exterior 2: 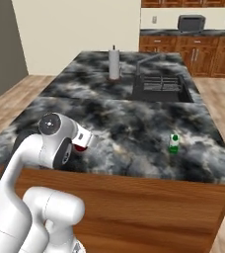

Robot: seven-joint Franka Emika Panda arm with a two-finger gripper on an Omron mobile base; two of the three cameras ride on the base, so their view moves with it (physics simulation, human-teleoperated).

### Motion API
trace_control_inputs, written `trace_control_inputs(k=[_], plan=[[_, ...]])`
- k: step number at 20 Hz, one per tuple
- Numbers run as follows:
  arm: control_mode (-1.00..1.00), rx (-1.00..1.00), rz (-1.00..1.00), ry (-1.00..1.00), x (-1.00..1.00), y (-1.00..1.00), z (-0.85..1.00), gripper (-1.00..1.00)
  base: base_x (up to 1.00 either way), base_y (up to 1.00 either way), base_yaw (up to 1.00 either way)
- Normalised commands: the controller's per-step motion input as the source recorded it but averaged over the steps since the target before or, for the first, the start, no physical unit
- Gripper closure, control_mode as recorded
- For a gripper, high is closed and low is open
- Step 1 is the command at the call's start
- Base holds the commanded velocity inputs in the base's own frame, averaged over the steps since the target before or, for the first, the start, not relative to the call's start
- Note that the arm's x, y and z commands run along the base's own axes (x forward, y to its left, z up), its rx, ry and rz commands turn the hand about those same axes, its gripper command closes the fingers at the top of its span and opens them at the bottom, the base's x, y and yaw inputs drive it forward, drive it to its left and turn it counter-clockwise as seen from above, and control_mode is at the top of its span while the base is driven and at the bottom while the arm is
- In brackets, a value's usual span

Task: Move the drinks to the dining counter.

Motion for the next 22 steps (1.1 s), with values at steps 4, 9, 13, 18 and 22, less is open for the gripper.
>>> trace_control_inputs(k=[4,9,13,18,22], plan=[[1.00,0.00,0.00,0.00,0.00,0.00,0.00,1.00,0.14,-0.12,0.30],[1.00,0.00,0.00,0.00,0.00,0.00,0.00,1.00,0.67,-0.36,0.12],[1.00,0.00,0.00,0.00,0.00,0.00,0.00,1.00,0.47,-0.79,0.06],[1.00,0.00,0.00,0.00,0.00,0.00,0.00,1.00,0.04,-0.95,0.01],[-1.00,0.06,0.04,0.13,0.17,-0.25,0.00,1.00,0.00,-0.11,0.00]])
